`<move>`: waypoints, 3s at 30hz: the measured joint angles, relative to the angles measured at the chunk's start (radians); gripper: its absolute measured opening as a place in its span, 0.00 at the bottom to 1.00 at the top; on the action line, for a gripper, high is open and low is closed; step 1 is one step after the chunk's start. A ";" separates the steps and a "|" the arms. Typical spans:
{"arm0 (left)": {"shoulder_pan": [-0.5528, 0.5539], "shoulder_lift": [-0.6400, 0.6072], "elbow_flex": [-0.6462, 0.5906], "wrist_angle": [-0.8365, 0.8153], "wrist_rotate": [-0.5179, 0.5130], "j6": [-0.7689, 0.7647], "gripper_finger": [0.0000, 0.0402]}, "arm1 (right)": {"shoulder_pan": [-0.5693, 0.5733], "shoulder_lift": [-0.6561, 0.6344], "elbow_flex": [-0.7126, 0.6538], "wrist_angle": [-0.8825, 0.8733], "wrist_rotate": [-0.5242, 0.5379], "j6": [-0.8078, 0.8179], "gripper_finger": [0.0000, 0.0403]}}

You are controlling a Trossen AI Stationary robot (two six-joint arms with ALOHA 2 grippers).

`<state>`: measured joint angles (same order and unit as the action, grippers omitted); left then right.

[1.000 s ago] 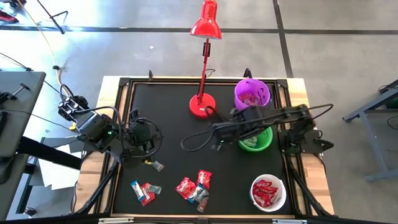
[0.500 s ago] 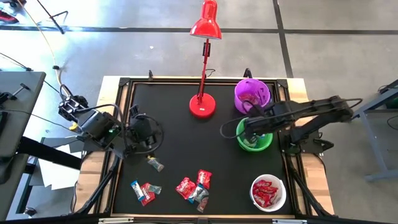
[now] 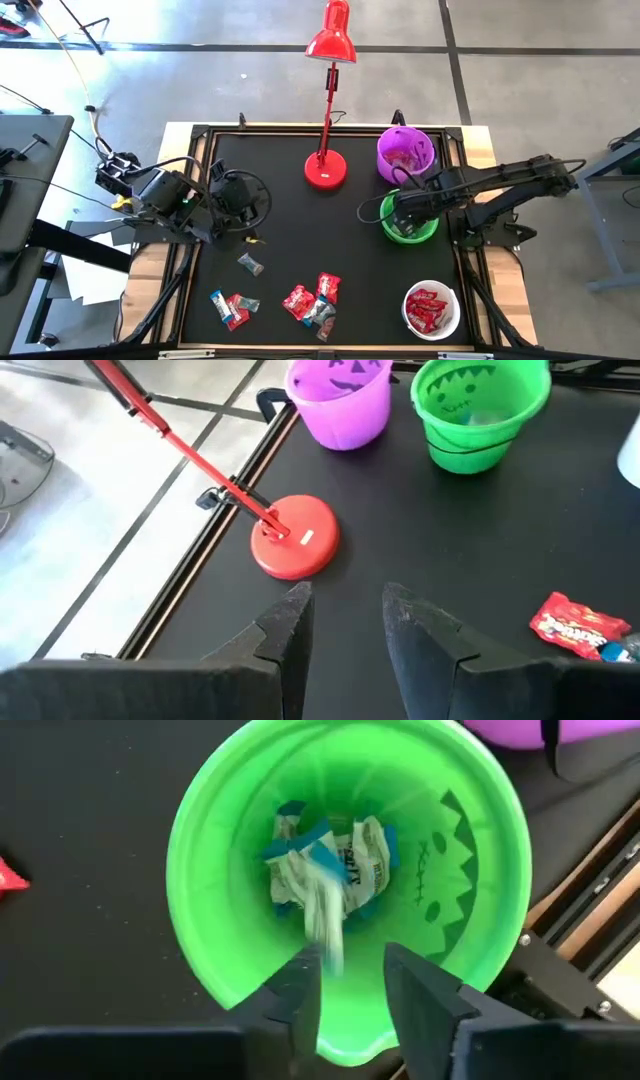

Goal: Organize candy in baskets
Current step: Put the white chocolate bar into the green bucket, then put the blue gummy into the violet bucket

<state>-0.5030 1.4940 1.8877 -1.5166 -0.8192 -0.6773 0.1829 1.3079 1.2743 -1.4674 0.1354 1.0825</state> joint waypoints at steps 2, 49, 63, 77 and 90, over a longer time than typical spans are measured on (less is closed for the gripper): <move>0.005 0.000 0.000 0.000 0.001 0.001 0.27 | 0.000 0.000 0.000 0.001 0.002 0.005 0.31; -0.181 -0.034 -0.817 0.503 0.568 0.037 0.27 | 0.271 0.237 0.003 0.873 -0.165 0.286 0.35; -0.181 -0.034 -1.036 0.786 0.676 0.260 0.27 | 0.256 0.239 0.003 0.874 -0.165 0.280 0.35; -0.156 -0.034 -1.159 0.845 0.549 0.495 0.27 | 0.249 0.239 0.003 0.874 -0.162 0.279 0.35; -0.124 -0.034 -1.204 0.958 0.555 0.445 0.27 | 0.249 0.239 0.002 0.874 -0.161 0.279 0.35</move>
<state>-0.6273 1.4605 0.6834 -0.5585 -0.2638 -0.2318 0.4316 1.5467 1.2766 -0.5938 -0.0254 1.3613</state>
